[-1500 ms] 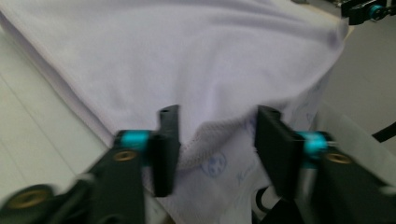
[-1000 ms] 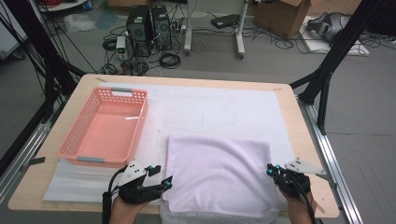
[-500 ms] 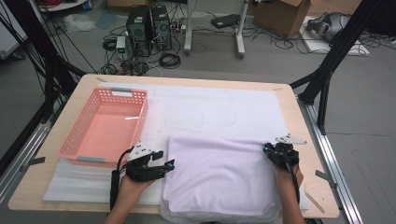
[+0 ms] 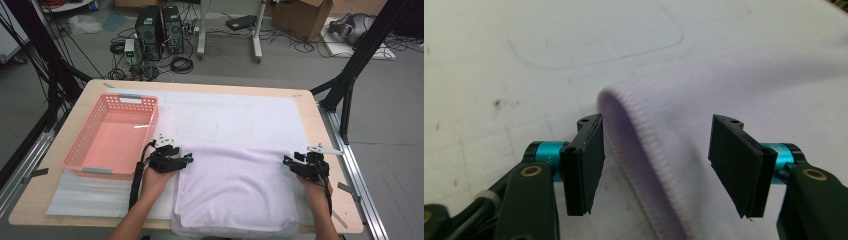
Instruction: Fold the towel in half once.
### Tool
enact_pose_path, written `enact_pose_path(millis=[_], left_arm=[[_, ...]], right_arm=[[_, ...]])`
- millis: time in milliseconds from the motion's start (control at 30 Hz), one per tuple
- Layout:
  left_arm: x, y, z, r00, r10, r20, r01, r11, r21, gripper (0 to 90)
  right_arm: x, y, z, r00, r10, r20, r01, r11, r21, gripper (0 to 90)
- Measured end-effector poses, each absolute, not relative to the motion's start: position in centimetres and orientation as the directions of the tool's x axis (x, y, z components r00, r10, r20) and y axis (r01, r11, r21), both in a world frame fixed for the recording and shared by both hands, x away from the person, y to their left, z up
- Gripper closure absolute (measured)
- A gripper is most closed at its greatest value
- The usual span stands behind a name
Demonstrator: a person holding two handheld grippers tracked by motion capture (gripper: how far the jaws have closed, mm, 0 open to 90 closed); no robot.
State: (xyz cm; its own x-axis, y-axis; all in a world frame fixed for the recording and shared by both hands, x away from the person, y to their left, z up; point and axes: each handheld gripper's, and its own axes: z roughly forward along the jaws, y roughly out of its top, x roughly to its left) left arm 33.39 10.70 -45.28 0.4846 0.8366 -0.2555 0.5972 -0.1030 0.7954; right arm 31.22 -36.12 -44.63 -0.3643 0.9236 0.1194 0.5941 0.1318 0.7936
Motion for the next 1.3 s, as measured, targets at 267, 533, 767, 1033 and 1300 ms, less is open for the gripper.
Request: enact_pose_path(millis=[267, 533, 767, 1033, 1300], left_arm=[[33.4, 10.4, -45.3, 0.524, 0.816, -0.245, 0.59, -0.141, 0.795, 53.1], [33.1, 8.9, -45.1, 0.558, 0.824, -0.102, 0.55, -0.275, 0.788, 66.3], [33.2, 8.6, -44.9, 0.547, 0.825, -0.145, 0.574, -0.243, 0.782, 84.1], [34.9, 8.5, -42.5, 0.528, 0.836, -0.153, 0.533, -0.186, 0.825, 84.4], [38.7, 8.7, -41.9, 0.487, 0.859, -0.158, 0.523, -0.142, 0.84, 84.3]], right_arm=[[31.1, -35.1, -45.1, -0.382, 0.922, 0.056, 0.611, 0.207, 0.764, 48.8], [30.8, -34.6, -45.0, -0.384, 0.919, 0.086, 0.626, 0.191, 0.756, 74.3], [30.7, -34.3, -44.9, -0.41, 0.907, 0.092, 0.62, 0.203, 0.758, 84.8], [31.3, -34.9, -43.5, -0.397, 0.914, 0.083, 0.545, 0.162, 0.823, 85.6], [34.9, -34.8, -41.8, -0.39, 0.919, 0.05, 0.517, 0.174, 0.838, 85.6]])
